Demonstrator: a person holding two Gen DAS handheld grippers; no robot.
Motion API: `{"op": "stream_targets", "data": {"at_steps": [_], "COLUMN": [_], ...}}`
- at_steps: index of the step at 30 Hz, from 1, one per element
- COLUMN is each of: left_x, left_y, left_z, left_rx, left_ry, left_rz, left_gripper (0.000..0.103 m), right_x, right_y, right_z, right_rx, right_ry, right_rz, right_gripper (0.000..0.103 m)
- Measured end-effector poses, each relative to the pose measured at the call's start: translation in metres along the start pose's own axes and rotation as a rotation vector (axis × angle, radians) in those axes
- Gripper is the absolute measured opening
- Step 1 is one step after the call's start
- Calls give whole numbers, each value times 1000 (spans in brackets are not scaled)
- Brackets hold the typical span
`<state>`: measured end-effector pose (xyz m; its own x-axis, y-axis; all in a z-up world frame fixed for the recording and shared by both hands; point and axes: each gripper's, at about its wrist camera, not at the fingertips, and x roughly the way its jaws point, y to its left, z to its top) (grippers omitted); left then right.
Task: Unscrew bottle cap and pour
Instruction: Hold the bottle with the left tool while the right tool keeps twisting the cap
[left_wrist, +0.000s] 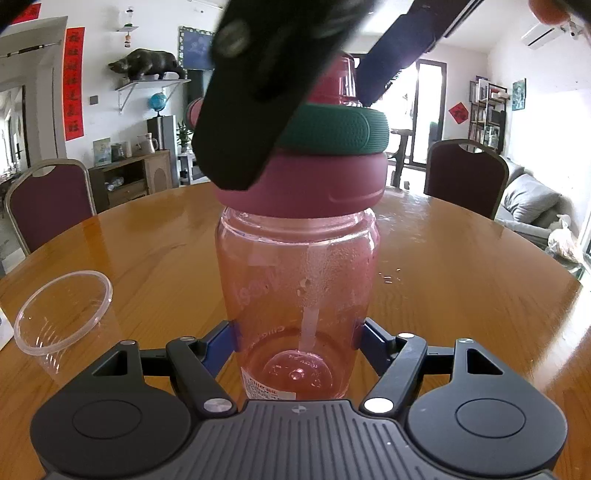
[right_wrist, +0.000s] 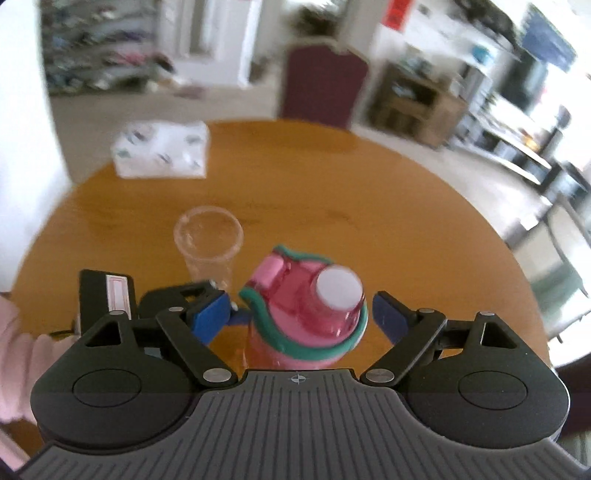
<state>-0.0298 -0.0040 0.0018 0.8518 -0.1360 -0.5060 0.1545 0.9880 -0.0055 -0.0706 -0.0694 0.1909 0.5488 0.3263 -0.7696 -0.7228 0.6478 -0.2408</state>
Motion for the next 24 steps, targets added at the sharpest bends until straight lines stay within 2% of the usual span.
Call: {"op": "stream_targets", "data": {"at_steps": [2,3,5,7,10,15,17,21,24], "left_x": [0,0,0,0,-1,-1,-1,-1,-1], "left_y": [-2,-2,-1,3,9,12,17,23,20], "left_z": [0,0,0,0,-1,-1,-1,-2,-1], "left_rx": [-2,-2,-3,-8,-8,10,-10,6,12], "left_ry": [1,1,1,0,-2,-9,-12,-13,-11], "left_rz": [6,7,4,-5,-26,-42,-56,-69,-52], "left_gripper": [71,71,71,71,71,71,71,71,71], "right_x": [1,5,12,12,11,12,14,14,17], "right_y": [0,-1,-6,-9,-13,-40,-48,-54,-60], "right_z": [2,4,4,4,2,-1,-1,-14,-17], "right_rx": [34,74,161,183,137,12,-9,-166,-170], "right_ry": [0,29,80,77,71,57,47,-74,-69], "right_rz": [-31,-42,-20,-19,2,169,206,299,339], "right_gripper": [88,88,78,76,69,67,66,64,64]}}
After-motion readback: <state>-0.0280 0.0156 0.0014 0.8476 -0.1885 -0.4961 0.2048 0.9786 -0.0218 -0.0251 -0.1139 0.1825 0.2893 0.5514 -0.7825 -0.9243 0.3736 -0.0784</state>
